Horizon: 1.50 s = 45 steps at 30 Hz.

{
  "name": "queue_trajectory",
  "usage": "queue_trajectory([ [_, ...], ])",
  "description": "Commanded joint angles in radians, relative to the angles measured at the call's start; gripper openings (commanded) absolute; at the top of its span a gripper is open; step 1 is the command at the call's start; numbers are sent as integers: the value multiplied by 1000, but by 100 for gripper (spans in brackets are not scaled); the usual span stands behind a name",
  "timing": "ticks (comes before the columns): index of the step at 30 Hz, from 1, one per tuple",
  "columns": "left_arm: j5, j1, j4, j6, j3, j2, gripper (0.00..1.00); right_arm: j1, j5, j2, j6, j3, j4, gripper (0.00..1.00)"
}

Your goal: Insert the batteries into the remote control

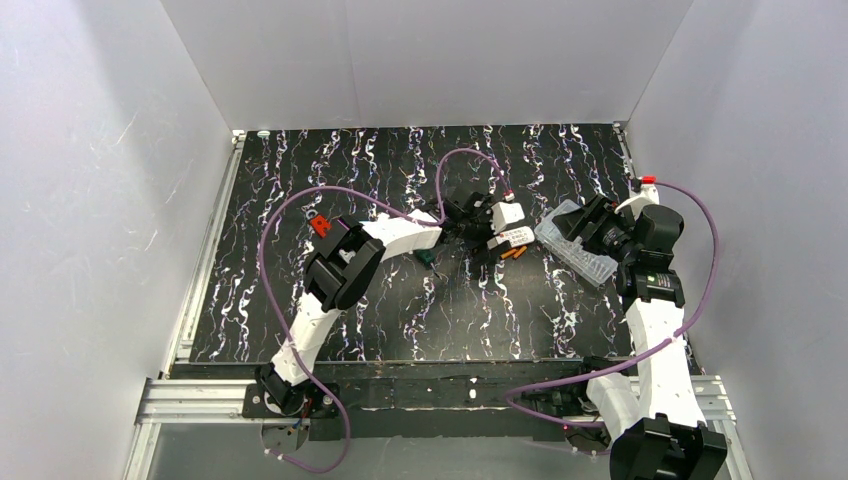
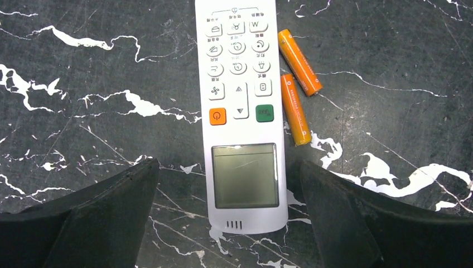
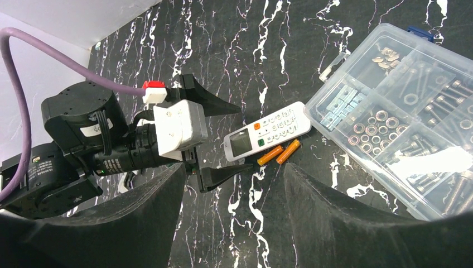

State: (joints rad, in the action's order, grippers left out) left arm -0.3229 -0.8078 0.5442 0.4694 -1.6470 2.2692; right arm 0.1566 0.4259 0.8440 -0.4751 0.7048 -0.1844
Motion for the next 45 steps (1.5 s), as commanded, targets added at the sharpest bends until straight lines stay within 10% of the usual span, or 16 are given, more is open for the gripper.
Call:
queue_trajectory([
  [1, -1, -11, -107, -9, -1, 38, 99, -2, 12, -1, -6, 8, 14, 73],
  [24, 185, 13, 39, -108, 160, -167, 1, 0, 36, 39, -13, 21, -1, 70],
  [33, -71, 42, -191, -151, 95, -352, 0, -13, -30, 78, -39, 88, -65, 75],
  [45, -94, 9, -114, -195, 485, -758, 0, -115, 202, 162, -224, 163, 30, 84],
])
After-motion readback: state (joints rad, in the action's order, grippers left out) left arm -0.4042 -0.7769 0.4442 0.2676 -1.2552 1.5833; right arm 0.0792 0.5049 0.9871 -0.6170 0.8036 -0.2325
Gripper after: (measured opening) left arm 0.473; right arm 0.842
